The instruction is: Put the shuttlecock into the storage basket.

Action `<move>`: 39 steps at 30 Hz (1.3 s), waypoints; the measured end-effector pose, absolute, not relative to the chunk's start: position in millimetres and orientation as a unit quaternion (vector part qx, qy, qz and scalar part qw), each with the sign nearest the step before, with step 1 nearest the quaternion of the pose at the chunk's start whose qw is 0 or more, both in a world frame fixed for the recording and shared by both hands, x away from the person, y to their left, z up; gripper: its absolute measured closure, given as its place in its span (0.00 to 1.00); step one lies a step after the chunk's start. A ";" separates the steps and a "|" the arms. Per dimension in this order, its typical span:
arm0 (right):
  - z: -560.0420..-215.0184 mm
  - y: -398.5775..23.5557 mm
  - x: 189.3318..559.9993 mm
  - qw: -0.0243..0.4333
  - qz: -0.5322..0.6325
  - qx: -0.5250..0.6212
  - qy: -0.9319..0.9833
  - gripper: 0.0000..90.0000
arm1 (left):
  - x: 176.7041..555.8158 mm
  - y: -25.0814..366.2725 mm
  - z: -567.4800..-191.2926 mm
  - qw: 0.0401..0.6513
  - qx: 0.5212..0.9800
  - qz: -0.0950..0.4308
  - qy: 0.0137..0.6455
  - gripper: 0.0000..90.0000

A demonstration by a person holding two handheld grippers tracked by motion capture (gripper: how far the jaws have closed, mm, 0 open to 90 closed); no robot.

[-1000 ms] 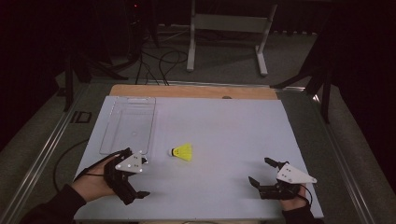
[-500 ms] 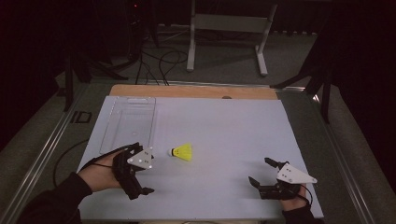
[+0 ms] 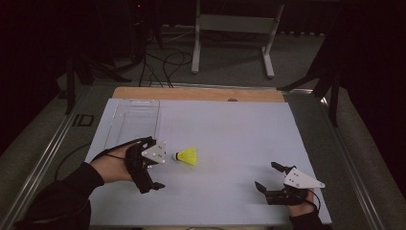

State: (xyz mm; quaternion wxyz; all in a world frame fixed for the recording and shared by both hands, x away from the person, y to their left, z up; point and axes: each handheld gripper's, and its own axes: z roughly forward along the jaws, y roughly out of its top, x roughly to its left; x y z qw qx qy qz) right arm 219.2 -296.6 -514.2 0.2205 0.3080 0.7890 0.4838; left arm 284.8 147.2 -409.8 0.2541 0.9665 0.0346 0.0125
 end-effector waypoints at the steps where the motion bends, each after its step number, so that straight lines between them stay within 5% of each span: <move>1: -514.1 -296.5 219.0 0.221 0.484 0.309 0.788 0.10 | 287.4 146.1 -408.5 0.254 0.966 0.015 0.034 0.00; 25: -514.8 -296.3 219.0 0.219 0.482 0.307 0.791 0.10 | 337.8 126.9 -420.4 0.263 0.964 0.029 0.020 0.00; 39: -515.5 -295.4 218.7 0.214 0.481 0.305 0.794 0.10 | 358.4 110.0 -461.2 0.207 0.978 0.014 0.019 0.00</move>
